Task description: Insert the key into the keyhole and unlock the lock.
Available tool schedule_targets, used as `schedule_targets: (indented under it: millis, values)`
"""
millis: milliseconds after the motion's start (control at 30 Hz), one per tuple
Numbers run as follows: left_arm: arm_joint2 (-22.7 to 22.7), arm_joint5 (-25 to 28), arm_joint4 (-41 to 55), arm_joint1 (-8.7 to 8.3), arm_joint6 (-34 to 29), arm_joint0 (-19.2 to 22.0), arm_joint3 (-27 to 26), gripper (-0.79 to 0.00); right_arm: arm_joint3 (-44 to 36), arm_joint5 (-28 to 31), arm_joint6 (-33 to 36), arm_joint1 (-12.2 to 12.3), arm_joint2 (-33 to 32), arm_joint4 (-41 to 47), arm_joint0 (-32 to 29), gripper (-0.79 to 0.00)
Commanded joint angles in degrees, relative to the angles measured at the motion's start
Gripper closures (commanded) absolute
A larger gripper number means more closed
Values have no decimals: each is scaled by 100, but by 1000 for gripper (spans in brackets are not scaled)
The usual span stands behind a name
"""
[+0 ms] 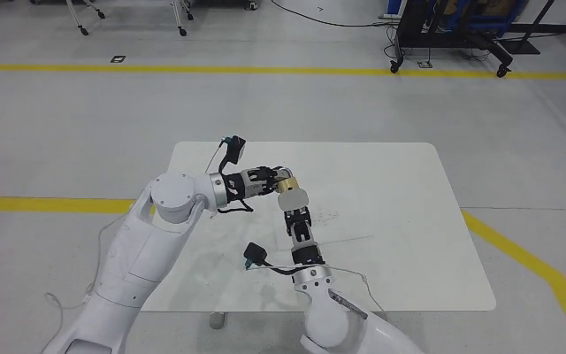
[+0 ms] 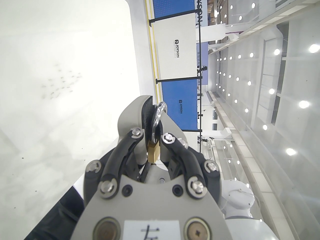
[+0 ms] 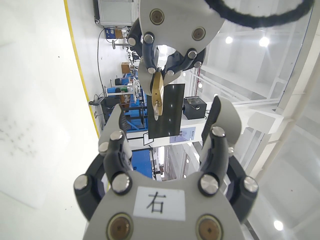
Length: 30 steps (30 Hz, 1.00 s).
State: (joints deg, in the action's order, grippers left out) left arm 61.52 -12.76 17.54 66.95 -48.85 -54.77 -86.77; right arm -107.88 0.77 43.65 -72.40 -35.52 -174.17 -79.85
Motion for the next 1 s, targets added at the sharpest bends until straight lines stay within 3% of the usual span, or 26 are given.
schedule_targets:
  millis: [0,67,200,300,533,600,633,767,933,967]
  values:
    - [67,76,73,0,107,-22,7,0,-116,-109,-237,6,-106,184,-91,-486]
    - [147,150,179,-2,194,-59,22,0,-258,-278,-476,19,-231,431,-202,-489]
    - [259,326,296,-9,286,-142,0,0,-542,-560,-1095,66,-519,1000,-442,-385]
    - [289,414,325,-13,299,-203,-24,0,-727,-668,-1588,114,-794,1486,-623,-363]
    - [316,546,322,-17,332,-286,-98,0,-955,-238,-2429,204,-1311,2237,-896,-326]
    - [334,618,288,-21,365,-312,-133,0,-1017,-18,-2658,211,-1450,2707,-915,-169]
    - [351,648,294,-22,402,-332,-143,0,-1046,134,-2851,220,-1528,2976,-915,0]
    - [426,748,294,-31,488,-406,-177,0,-1091,978,-3254,277,-1970,3823,-921,0]
    - [507,983,83,-65,272,-372,-234,0,-1087,1655,-3291,301,-2361,4631,-887,0]
    - [530,1065,-19,-76,250,-373,-244,-65,-1088,1745,-3311,302,-2397,4767,-879,0]
